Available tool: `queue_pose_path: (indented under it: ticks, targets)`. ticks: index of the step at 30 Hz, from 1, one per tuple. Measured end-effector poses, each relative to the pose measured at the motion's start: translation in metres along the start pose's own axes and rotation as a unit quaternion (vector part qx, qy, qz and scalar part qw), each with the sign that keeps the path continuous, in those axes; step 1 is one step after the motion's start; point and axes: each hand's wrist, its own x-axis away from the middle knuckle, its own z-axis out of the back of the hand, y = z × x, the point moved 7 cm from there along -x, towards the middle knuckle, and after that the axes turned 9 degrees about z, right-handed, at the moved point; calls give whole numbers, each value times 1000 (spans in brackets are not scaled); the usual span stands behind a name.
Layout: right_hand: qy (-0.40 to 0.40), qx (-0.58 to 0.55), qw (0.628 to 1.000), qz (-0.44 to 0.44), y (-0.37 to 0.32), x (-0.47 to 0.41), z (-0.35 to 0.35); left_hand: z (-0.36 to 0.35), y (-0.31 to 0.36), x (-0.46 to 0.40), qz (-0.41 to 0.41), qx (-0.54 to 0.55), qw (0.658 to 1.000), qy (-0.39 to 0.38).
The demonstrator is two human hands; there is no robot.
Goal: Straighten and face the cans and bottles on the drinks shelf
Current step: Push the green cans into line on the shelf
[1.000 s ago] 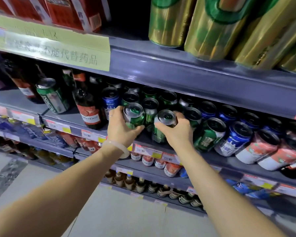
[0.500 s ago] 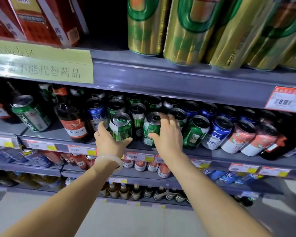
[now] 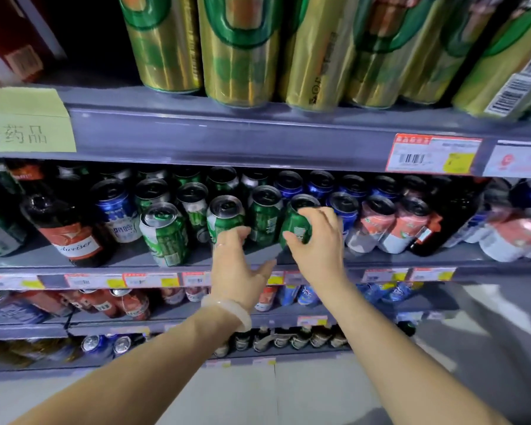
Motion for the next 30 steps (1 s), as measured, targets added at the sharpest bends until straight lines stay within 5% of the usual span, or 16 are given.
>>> queue_pose_path:
  ticks: [5, 17, 30]
  targets:
    - [37, 94, 994, -41, 50, -12, 45, -31, 54, -14, -107, -104, 988, -28]
    - [-96, 214, 971, 41, 71, -38, 31, -79, 76, -30, -160, -350, 923, -25]
    - [-122, 243, 962, 9, 65, -41, 19, -58, 59, -30, -187, -353, 916, -46]
